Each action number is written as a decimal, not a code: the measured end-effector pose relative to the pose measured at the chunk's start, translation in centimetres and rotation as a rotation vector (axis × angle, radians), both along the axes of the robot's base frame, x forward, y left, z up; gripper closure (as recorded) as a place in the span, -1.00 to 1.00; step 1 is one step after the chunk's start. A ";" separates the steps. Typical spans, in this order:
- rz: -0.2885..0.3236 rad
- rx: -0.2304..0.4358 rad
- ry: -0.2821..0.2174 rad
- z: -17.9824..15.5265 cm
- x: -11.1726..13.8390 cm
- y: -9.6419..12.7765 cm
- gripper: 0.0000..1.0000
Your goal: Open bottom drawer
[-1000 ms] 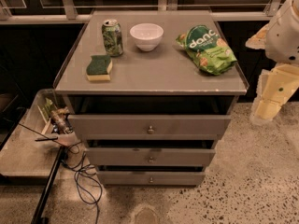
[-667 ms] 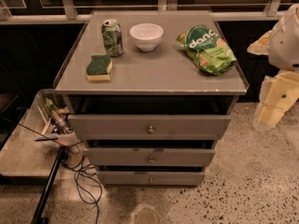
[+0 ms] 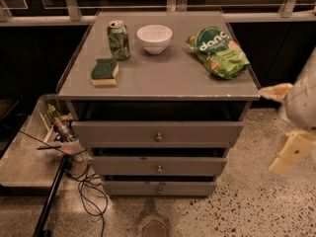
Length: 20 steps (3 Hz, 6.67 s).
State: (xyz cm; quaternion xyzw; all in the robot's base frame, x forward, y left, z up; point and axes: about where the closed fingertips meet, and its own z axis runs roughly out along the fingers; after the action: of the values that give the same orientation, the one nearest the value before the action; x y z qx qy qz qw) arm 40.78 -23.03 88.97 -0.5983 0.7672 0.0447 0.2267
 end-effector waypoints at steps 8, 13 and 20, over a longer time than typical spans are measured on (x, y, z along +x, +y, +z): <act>0.012 0.367 0.038 -27.8 2.1 1.6 -1.00; -0.181 0.333 -0.002 -41.4 5.2 2.4 -1.00; -0.054 0.523 -0.147 -57.7 8.7 4.5 -1.00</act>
Offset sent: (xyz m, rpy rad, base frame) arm 0.0484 0.0400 -0.2062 0.4244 0.1413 0.0288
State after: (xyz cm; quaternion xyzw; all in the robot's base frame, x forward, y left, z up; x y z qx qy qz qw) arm 49.46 -18.53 31.29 -0.5002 0.7269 0.1917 0.4297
